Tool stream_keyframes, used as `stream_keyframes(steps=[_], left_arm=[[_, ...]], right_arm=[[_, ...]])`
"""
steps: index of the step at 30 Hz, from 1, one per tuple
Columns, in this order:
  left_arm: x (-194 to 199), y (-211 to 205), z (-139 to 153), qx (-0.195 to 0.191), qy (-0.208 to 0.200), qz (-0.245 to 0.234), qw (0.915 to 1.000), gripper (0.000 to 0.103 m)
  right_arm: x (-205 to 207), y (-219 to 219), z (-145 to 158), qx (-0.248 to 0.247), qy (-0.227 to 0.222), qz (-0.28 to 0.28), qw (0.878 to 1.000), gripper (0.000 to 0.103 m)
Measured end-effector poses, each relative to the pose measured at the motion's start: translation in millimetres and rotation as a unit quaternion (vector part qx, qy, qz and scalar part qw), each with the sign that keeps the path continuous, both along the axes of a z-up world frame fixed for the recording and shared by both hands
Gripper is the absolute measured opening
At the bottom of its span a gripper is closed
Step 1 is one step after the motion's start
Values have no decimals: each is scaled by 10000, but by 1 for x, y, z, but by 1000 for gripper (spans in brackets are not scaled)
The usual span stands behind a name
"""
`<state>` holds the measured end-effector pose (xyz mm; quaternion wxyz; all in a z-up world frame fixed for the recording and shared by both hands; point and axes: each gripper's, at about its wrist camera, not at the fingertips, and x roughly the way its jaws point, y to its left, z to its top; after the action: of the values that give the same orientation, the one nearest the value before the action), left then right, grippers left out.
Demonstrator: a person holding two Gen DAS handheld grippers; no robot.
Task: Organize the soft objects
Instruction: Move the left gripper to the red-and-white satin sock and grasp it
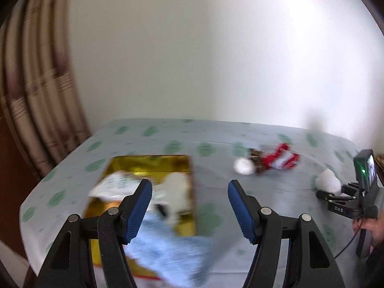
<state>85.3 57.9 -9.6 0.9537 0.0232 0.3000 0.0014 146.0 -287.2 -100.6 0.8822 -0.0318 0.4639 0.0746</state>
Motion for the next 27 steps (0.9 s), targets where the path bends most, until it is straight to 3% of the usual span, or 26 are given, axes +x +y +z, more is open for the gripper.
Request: stream_keyframes(steps=[6, 13, 20, 27], left_arm=[[35, -58, -12, 122, 320, -836, 9959, 68], [79, -110, -27, 227, 732, -1617, 9839, 68], [116, -157, -44, 718, 849, -2151, 9702, 68], [150, -186, -70, 1176, 1215, -2334, 9576, 68]], right_arm=[[-7, -36, -1, 51, 19, -310, 9995, 35], [-7, -36, -3, 21, 2, -317, 9995, 35], [-5, -36, -4, 126, 21, -312, 9994, 37], [-5, -36, -4, 197, 30, -307, 9993, 38]])
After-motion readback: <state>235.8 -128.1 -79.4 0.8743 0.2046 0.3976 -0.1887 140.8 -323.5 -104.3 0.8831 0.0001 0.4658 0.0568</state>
